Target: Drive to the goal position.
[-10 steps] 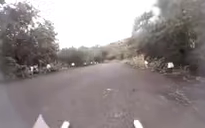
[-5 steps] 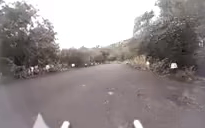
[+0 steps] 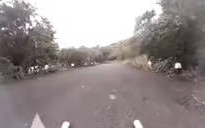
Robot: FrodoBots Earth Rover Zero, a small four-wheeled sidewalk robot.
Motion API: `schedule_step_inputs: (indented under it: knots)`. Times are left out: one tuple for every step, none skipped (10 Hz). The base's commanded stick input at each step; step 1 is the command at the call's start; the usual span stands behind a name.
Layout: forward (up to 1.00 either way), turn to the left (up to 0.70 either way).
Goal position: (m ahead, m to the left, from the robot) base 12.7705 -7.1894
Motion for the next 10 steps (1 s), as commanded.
schedule_step_inputs:
  knots:
    - [0.50,0.00]
    - [0.50,0.00]
    - [0.50,0.00]
    - [0.50,0.00]
    - [0.50,0.00]
    - [0.50,0.00]
    - [0.50,-0.18]
    - [0.50,-0.50]
    - [0.50,-0.50]
    - [0.50,-0.50]
